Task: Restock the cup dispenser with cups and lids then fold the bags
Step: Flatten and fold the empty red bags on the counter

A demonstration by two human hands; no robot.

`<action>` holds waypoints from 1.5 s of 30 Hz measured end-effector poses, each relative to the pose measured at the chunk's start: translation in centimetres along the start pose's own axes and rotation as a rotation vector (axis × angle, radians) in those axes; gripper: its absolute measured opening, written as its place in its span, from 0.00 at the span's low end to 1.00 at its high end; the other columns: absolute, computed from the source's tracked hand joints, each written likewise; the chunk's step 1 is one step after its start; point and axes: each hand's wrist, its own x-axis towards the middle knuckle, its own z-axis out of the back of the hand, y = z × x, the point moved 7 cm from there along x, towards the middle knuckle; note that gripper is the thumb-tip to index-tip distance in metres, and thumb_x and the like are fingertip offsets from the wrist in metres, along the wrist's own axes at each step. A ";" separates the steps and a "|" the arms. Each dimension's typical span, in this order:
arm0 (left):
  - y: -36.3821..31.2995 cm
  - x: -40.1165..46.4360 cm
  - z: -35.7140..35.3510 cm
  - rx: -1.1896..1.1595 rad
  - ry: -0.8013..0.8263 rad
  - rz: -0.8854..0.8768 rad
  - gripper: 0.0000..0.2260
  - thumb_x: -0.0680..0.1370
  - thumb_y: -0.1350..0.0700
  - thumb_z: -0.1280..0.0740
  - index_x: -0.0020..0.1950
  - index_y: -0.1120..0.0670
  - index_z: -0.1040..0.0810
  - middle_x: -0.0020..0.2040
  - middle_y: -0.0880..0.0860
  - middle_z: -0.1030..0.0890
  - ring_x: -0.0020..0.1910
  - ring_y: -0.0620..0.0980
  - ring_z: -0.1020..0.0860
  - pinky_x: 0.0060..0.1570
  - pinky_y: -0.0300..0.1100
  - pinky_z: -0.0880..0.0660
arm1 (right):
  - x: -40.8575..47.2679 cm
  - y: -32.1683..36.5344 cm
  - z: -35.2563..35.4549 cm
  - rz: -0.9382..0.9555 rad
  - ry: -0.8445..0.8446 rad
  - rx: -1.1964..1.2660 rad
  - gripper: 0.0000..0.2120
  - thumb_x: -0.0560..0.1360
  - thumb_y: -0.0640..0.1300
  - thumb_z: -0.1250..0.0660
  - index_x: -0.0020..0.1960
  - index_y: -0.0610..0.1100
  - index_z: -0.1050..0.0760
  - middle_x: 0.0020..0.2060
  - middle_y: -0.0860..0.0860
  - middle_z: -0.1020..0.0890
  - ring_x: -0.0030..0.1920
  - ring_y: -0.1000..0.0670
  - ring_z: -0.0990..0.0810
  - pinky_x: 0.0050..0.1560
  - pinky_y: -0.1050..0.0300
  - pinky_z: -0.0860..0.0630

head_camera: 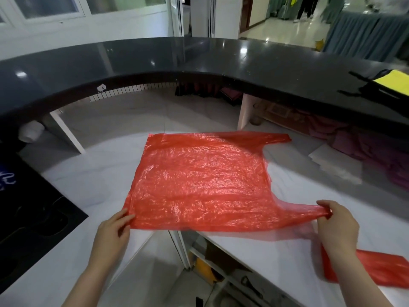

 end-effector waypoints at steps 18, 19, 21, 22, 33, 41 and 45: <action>0.0 -1.1 -1.1 0.204 0.107 -0.058 0.23 0.73 0.60 0.28 0.68 0.54 0.25 0.69 0.51 0.27 0.63 0.57 0.28 0.65 0.53 0.33 | 1.3 -2.9 0.9 -0.270 0.101 0.175 0.20 0.72 0.33 0.44 0.59 0.45 0.24 0.37 0.45 0.16 0.37 0.45 0.17 0.41 0.55 0.25; -0.1 -1.3 -1.1 0.206 0.103 -0.079 0.24 0.72 0.58 0.26 0.67 0.52 0.24 0.70 0.50 0.28 0.63 0.57 0.29 0.64 0.53 0.32 | 1.4 -2.9 0.8 -0.319 0.132 0.292 0.20 0.73 0.32 0.46 0.59 0.45 0.24 0.31 0.45 0.16 0.31 0.46 0.17 0.36 0.56 0.24; -0.3 -1.5 -1.0 0.205 0.090 -0.118 0.26 0.69 0.55 0.23 0.67 0.51 0.24 0.71 0.48 0.30 0.62 0.56 0.30 0.62 0.54 0.31 | 1.7 -2.7 0.3 -0.402 0.179 0.522 0.20 0.75 0.31 0.49 0.58 0.44 0.25 0.30 0.40 0.18 0.26 0.46 0.19 0.28 0.58 0.23; -0.4 -1.6 -1.0 0.205 0.086 -0.131 0.27 0.68 0.54 0.22 0.66 0.50 0.24 0.71 0.47 0.31 0.61 0.56 0.30 0.62 0.54 0.31 | 1.9 -2.5 0.1 -0.422 0.194 0.611 0.19 0.76 0.31 0.49 0.57 0.44 0.25 0.31 0.38 0.19 0.25 0.47 0.20 0.24 0.61 0.24; -2.4 -1.1 -1.2 0.293 -0.079 -0.241 0.11 0.70 0.50 0.36 0.43 0.53 0.17 0.48 0.50 0.16 0.44 0.57 0.20 0.42 0.51 0.25 | 1.6 -1.5 -1.0 -0.730 0.236 1.175 0.17 0.79 0.37 0.46 0.40 0.43 0.20 0.19 0.50 0.25 0.19 0.56 0.27 0.18 0.70 0.34; -2.0 -0.3 -1.2 0.223 -0.039 -0.158 0.14 0.69 0.69 0.29 0.43 0.50 0.22 0.45 0.46 0.20 0.43 0.50 0.24 0.42 0.46 0.28 | 2.5 -1.9 -1.4 -0.811 0.219 1.316 0.11 0.79 0.37 0.45 0.44 0.42 0.26 0.24 0.49 0.22 0.26 0.54 0.23 0.25 0.70 0.28; -1.7 0.8 -0.5 0.108 -0.034 -0.026 0.17 0.72 0.67 0.34 0.39 0.43 0.28 0.37 0.43 0.23 0.38 0.46 0.26 0.35 0.44 0.31 | 3.1 -3.0 -1.4 -0.828 0.194 1.230 0.10 0.77 0.37 0.45 0.42 0.44 0.26 0.17 0.53 0.32 0.18 0.56 0.35 0.19 0.70 0.40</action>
